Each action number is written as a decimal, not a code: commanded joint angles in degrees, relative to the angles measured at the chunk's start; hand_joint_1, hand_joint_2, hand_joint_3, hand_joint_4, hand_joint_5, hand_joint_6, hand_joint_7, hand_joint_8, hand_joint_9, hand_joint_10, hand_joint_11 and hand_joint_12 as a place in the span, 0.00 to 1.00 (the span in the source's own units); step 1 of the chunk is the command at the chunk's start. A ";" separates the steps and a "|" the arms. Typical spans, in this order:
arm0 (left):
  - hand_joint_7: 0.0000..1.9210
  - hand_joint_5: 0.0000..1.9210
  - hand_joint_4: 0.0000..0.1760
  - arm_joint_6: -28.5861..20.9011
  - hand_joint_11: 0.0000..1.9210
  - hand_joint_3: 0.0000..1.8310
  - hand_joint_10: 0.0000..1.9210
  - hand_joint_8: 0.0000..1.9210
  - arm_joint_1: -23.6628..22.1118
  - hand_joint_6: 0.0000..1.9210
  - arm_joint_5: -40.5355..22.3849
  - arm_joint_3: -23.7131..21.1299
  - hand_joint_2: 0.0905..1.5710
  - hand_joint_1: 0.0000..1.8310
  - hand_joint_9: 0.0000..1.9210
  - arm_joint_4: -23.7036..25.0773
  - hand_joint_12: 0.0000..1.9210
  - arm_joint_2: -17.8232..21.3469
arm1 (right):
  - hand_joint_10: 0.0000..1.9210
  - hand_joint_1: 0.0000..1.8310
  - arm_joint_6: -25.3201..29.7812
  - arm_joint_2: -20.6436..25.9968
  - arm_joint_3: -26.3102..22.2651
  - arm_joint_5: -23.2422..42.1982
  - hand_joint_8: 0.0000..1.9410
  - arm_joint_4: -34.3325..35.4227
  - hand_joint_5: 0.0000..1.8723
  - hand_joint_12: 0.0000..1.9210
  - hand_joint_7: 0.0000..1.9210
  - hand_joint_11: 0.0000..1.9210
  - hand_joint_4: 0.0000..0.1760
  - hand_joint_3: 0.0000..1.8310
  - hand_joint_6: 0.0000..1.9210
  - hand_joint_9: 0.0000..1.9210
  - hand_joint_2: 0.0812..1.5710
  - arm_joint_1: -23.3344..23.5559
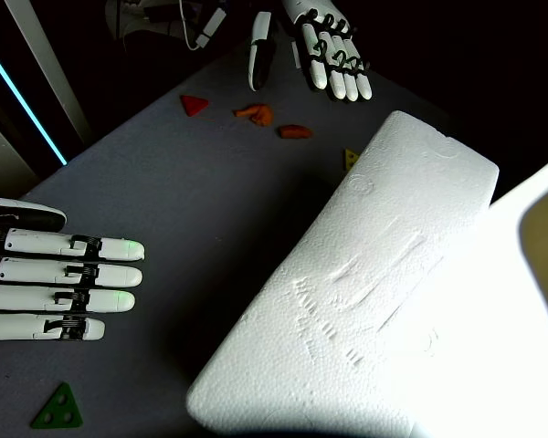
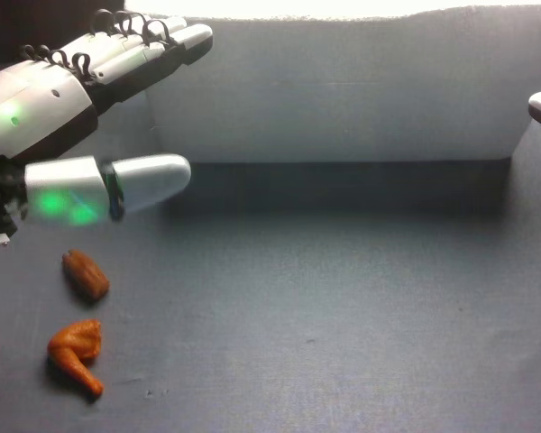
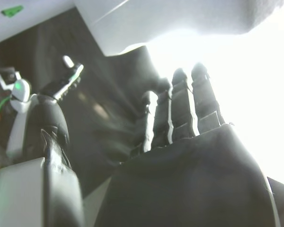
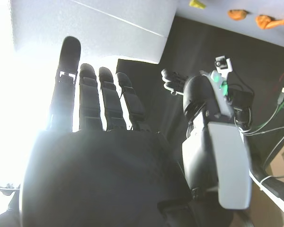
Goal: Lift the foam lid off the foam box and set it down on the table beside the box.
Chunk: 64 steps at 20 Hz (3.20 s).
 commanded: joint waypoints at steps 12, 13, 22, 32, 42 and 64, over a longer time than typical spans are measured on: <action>0.00 0.00 0.58 2.51 0.00 0.00 0.00 0.00 -0.34 0.00 -9.81 0.61 0.78 0.17 0.00 -6.24 0.00 0.14 | 0.00 0.25 -4.10 0.46 0.40 11.14 0.00 6.74 0.00 0.00 0.00 0.01 0.00 0.00 0.00 0.00 0.82 0.64; 0.00 0.00 0.55 3.22 0.00 0.00 0.00 0.00 -0.49 0.00 -9.96 0.57 0.77 0.16 0.00 -7.01 0.00 0.37 | 0.00 0.26 -5.14 0.46 0.43 11.40 0.00 7.76 0.00 0.00 0.00 0.00 0.00 0.00 0.00 0.00 0.82 0.76; 0.00 0.00 0.23 7.85 0.00 0.00 0.00 0.00 -2.67 0.00 -8.35 3.57 0.72 0.26 0.00 -14.96 0.00 -1.44 | 0.00 0.20 -12.44 -1.46 2.64 12.75 0.00 17.44 0.00 0.00 0.00 0.01 0.00 0.00 0.00 0.00 0.81 3.80; 0.00 0.00 0.12 8.90 0.00 0.00 0.00 0.00 -4.46 0.00 -3.72 8.13 0.68 0.24 0.00 -22.17 0.00 -4.67 | 0.00 0.22 -18.45 -3.67 5.90 8.14 0.00 23.59 0.00 0.00 0.00 0.00 0.00 0.00 0.00 0.00 0.77 9.34; 0.00 0.00 0.06 7.65 0.00 0.00 0.00 0.00 -6.08 0.00 -1.71 12.81 0.65 0.28 0.00 -29.04 0.00 -9.05 | 0.00 0.23 -19.18 -8.81 12.22 3.35 0.00 30.60 0.00 0.00 0.00 0.00 0.00 0.00 0.00 0.00 0.73 14.34; 0.00 0.00 0.00 -0.64 0.00 0.00 0.00 0.00 -8.06 0.00 4.11 22.49 0.55 0.28 0.00 -33.18 0.53 -17.07 | 0.00 0.32 -7.65 -17.88 22.86 -2.11 0.00 33.56 0.00 0.00 0.00 0.00 0.00 0.00 0.00 0.00 0.65 19.37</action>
